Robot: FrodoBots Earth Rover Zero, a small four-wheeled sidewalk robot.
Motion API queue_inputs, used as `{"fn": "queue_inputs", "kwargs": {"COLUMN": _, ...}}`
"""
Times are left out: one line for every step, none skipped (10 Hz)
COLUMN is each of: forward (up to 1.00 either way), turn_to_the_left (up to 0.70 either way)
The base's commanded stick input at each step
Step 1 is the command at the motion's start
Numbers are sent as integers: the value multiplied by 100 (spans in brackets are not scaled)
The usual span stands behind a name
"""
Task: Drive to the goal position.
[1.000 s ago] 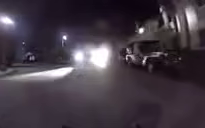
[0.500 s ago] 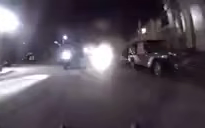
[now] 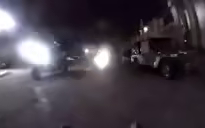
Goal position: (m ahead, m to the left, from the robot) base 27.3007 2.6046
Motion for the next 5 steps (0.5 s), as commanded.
{"fn": "queue_inputs", "kwargs": {"forward": 85, "turn_to_the_left": -34}}
{"fn": "queue_inputs", "kwargs": {"forward": 85, "turn_to_the_left": -14}}
{"fn": "queue_inputs", "kwargs": {"forward": 85, "turn_to_the_left": 0}}
{"fn": "queue_inputs", "kwargs": {"forward": 85, "turn_to_the_left": 0}}
{"fn": "queue_inputs", "kwargs": {"forward": 85, "turn_to_the_left": 0}}
